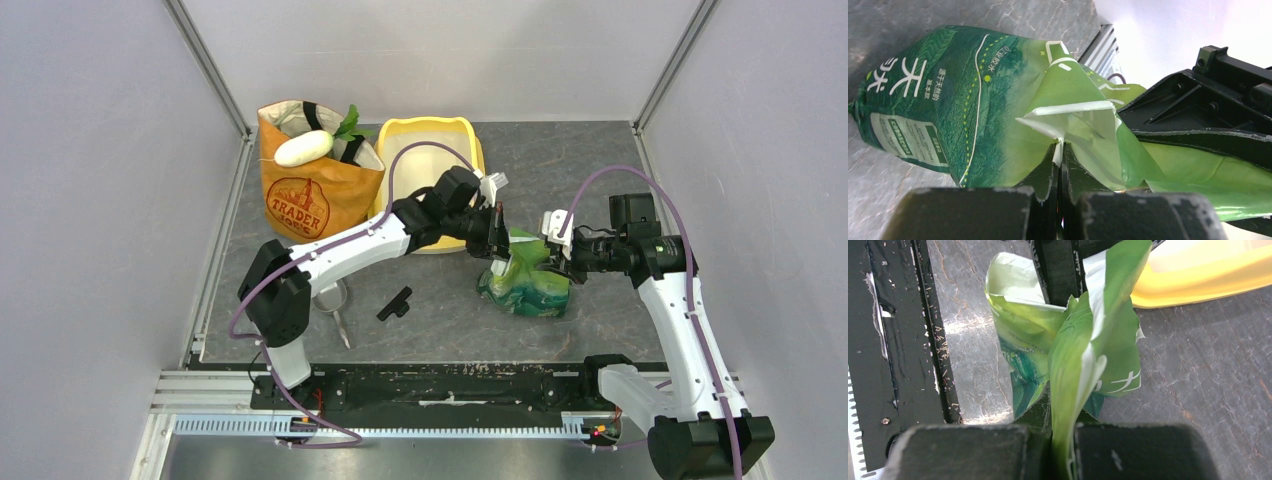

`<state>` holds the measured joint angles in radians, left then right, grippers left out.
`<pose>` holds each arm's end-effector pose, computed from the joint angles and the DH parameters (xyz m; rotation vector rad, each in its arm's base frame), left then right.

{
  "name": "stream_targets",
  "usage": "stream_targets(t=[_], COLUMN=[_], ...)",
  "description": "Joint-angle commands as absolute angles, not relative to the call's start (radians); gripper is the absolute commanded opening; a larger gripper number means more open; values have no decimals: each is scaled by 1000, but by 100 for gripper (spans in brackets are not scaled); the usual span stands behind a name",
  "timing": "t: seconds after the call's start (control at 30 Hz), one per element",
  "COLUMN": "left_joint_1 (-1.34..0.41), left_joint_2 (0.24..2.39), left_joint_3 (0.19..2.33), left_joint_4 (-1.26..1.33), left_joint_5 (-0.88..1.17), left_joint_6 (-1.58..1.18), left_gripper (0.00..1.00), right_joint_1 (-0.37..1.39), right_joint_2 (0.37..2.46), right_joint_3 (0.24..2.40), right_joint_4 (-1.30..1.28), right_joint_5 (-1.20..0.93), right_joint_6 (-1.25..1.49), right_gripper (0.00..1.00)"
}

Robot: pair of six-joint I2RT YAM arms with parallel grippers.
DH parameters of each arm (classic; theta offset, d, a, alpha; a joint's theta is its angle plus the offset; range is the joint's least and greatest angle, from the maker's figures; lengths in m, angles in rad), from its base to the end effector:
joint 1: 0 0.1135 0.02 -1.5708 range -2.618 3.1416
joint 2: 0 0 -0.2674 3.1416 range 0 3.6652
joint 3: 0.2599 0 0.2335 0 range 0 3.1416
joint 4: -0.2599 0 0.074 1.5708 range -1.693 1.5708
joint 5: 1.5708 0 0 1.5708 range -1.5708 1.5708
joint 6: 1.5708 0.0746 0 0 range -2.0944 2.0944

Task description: Fill the litter box with clean litter

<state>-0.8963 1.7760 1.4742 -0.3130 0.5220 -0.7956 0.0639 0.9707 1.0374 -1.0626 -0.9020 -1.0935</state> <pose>0.2339 -0.3521 0.2855 0.4718 2.4816 -1.4136 0.1515 0.0683 0.3082 -1.4373 1.6358 0.5948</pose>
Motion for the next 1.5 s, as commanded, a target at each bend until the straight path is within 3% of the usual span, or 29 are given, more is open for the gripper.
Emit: stream_targets(t=[0.0, 0.23, 0.5, 0.57, 0.7, 0.77, 1.03, 1.17, 1.2, 1.3, 1.4, 1.47], left_joint_1=[-929, -888, -884, -878, -835, -805, -781, -780, -779, -779, -782, -792], left_joint_2=[1737, 1784, 1836, 1822, 1754, 1737, 1829, 1881, 1885, 1869, 1849, 1862], left_joint_3=[1376, 1192, 1139, 1150, 1230, 1293, 1518, 1566, 1568, 1557, 1527, 1529], left_joint_4=[101, 591, 752, 711, 396, 228, 29, 27, 10, -94, -140, -174], left_joint_5=[681, 774, 799, 801, 756, 718, 663, 647, 638, 587, 514, 473], left_joint_6=[-997, -1263, -1343, -1307, -1089, -976, -819, -825, -823, -789, -777, -794], left_gripper=[2, 2, 2, 2, 22, 24, 2, 2, 4, 34, 46, 47], right_joint_1=[84, 84, 83, 81, 33, 7, -125, -173, -177, -181, -181, -180], right_joint_2=[952, 925, 929, 945, 971, 982, 1052, 1074, 1075, 1072, 1056, 1039], right_joint_3=[1041, 1010, 1017, 1037, 1092, 1123, 1230, 1261, 1260, 1255, 1201, 1148], right_joint_4=[-961, -990, -1008, -1007, -1007, -1009, -1008, -1027, -1032, -1121, -1171, -1174], right_joint_5=[-1011, -1004, -976, -950, -931, -936, -947, -956, -954, -969, -994, -994], right_joint_6=[-1097, -1113, -1127, -1123, -1127, -1131, -1172, -1208, -1217, -1304, -1337, -1361], right_gripper=[0, 0, 0, 0, 0, 0, 0, 0, 0, 0, 0, 0])
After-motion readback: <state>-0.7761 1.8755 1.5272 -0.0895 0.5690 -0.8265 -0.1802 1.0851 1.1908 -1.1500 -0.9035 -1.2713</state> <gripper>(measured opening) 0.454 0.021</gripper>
